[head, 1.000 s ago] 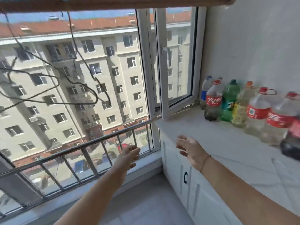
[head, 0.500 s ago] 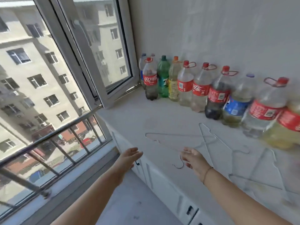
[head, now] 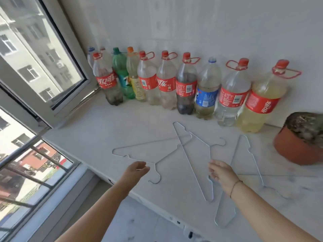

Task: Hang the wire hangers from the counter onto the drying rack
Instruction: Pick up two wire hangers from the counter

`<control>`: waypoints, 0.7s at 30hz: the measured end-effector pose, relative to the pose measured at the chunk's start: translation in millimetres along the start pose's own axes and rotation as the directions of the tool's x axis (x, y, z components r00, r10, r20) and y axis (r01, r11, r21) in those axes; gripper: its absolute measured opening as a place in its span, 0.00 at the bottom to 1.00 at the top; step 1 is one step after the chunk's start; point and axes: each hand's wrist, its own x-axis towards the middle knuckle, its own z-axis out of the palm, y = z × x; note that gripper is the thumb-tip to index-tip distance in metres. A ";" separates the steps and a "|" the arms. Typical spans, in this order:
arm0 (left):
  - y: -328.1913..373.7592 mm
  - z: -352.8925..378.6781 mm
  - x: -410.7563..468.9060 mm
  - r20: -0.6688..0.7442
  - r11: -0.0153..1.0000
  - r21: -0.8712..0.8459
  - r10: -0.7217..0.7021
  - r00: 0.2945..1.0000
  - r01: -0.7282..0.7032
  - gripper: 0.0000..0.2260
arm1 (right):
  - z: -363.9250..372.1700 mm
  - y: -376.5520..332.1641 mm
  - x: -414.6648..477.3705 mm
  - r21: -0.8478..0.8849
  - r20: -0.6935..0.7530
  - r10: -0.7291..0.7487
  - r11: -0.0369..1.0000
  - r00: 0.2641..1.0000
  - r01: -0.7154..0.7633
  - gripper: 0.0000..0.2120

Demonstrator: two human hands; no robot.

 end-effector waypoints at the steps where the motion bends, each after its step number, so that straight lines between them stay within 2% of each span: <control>1: -1.5 0.2 8.2 0.007 0.999 0.041 0.009 1.000 -0.009 0.16 | -3.7 3.6 0.4 -0.011 -0.002 0.003 1.000 1.000 -0.003 0.12; 4: -7.2 -1.7 34.5 0.051 0.979 0.200 0.036 0.998 -0.046 0.16 | -11.0 15.3 -2.5 -0.020 -0.036 0.015 1.000 0.999 -0.015 0.15; 7: -13.1 -2.3 58.6 0.102 0.929 0.355 0.070 0.992 -0.102 0.17 | -11.3 22.8 -7.4 0.030 -0.069 0.055 0.998 0.996 -0.053 0.06; 10: -19.6 -4.0 79.2 0.160 0.831 0.529 0.101 0.982 -0.171 0.17 | -7.5 26.5 -9.6 0.064 -0.106 0.054 0.997 0.993 -0.048 0.11; 12: -23.2 -6.2 90.5 0.184 0.752 0.623 0.127 0.975 -0.216 0.16 | -3.2 26.2 -12.8 0.101 -0.126 0.056 0.994 0.990 -0.043 0.07; 14: -25.4 -7.6 100.7 0.202 0.695 0.673 0.157 0.967 -0.253 0.14 | 2.3 25.9 -13.7 0.147 -0.157 0.065 0.988 0.986 -0.042 0.03; 16: -27.6 -7.5 109.6 0.219 0.650 0.703 0.187 0.957 -0.288 0.12 | 9.4 26.3 -14.9 0.195 -0.194 0.086 0.980 0.977 -0.047 0.03; 21: -29.1 -4.3 125.2 0.229 0.638 0.692 0.248 0.941 -0.337 0.05 | 30.4 30.6 -20.4 0.255 -0.232 0.120 0.965 0.965 -0.059 0.08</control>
